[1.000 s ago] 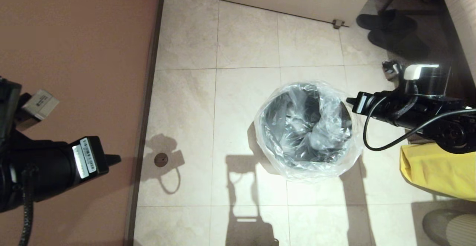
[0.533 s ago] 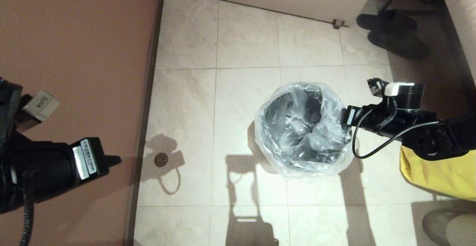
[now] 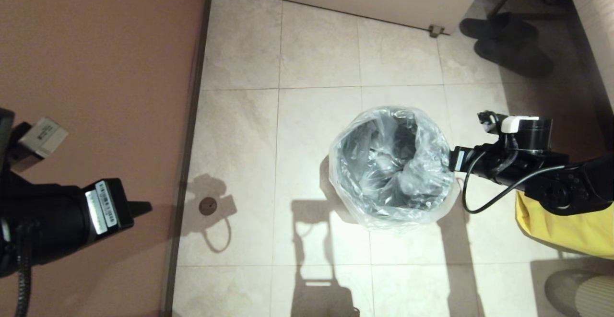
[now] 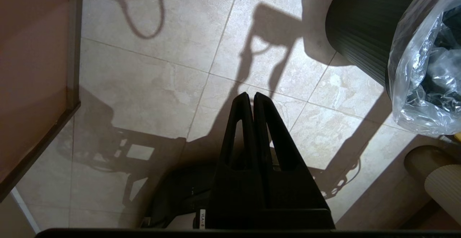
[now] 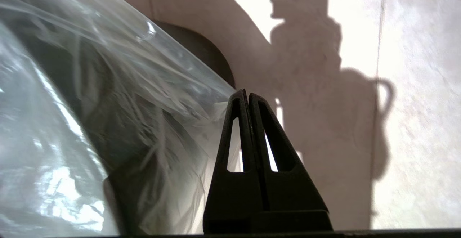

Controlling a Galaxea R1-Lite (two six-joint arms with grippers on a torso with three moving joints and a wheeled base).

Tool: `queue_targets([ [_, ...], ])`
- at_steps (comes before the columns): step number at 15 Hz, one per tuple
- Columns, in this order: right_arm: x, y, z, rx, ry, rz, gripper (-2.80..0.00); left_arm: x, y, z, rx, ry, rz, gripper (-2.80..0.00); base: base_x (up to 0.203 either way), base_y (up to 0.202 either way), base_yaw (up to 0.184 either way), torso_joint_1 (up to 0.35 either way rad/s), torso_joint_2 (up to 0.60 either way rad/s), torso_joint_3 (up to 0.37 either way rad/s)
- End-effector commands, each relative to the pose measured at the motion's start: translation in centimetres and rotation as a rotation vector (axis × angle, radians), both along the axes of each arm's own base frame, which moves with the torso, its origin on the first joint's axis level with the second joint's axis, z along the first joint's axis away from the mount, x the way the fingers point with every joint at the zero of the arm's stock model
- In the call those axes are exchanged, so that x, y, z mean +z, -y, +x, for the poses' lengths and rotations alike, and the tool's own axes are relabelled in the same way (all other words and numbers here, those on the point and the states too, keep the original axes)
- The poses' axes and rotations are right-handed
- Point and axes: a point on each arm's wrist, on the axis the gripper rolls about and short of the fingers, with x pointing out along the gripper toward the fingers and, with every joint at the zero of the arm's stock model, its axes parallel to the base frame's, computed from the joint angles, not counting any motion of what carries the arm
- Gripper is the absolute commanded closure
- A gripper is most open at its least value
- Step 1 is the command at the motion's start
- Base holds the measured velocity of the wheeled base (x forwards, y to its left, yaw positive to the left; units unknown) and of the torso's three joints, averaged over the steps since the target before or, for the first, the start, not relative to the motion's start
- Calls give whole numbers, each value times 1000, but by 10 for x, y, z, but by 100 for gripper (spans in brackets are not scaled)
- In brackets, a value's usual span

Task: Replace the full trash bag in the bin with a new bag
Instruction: Put the new garbage bag on the trash can

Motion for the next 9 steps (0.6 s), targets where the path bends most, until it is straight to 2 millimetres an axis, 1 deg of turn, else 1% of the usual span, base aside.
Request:
queue_targets([
  [1,17,10,-10,-23,44,6,0,2,-3,-5,5,13,-10,0,0,0,0,0,0,0],
  [3,31,20,-23,-45,72,3,0,-4,-4,-7,4,-1,-3,0,0,0,0,0,0,0],
  [5,36,24,-37,-52,80,-15,0,-3,-6,-10,4,9,-9,0,0,0,0,0,0,0],
  [7,46,24,-48,-48,100,-16,0,-2,-7,-12,4,17,-14,0,0,0,0,0,0,0],
  [9,63,21,-60,-30,107,-9,0,0,-7,-13,4,26,-19,0,0,0,0,0,0,0],
])
